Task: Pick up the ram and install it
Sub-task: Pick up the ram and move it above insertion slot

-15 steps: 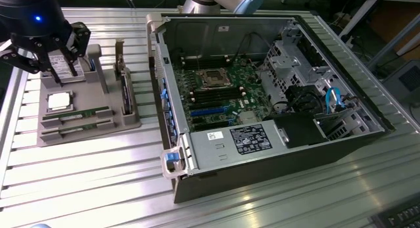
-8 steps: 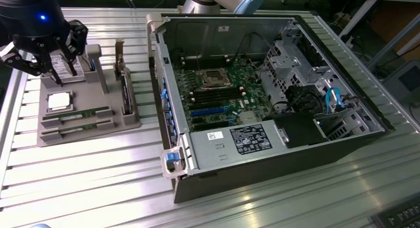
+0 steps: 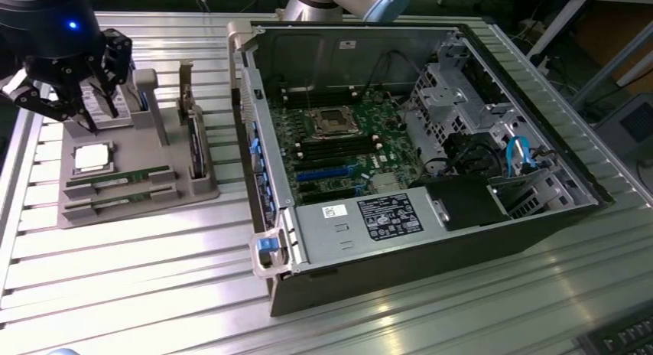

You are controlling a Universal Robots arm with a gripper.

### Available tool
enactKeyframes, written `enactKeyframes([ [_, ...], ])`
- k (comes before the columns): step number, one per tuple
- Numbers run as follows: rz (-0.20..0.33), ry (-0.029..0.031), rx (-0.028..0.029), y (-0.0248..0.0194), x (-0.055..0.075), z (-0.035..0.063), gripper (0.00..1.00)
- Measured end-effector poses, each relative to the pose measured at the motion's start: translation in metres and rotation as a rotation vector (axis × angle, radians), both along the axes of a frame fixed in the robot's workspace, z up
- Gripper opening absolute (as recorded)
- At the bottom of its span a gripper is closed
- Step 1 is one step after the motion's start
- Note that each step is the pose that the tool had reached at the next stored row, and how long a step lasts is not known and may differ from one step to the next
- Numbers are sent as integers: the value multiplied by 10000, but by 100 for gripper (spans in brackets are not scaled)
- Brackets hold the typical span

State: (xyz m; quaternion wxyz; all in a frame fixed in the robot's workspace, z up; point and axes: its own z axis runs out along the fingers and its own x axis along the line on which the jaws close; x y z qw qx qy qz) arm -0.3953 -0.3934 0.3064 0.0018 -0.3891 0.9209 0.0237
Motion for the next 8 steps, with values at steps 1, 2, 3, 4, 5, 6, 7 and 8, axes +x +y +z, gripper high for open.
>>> enactKeyframes([
  [1,190,0,-1,0,0,-1,37],
  [2,494,0,-3,0,0,-2,37],
  [3,926,0,-5,0,0,-5,37],
  [4,1399,1,-8,0,0,-8,37],
  [5,1672,1,-9,0,0,-10,37],
  [6,1858,1,-9,0,0,-11,37],
  [7,2005,1,-9,0,0,-12,37],
  [8,2223,1,-10,0,0,-14,37],
])
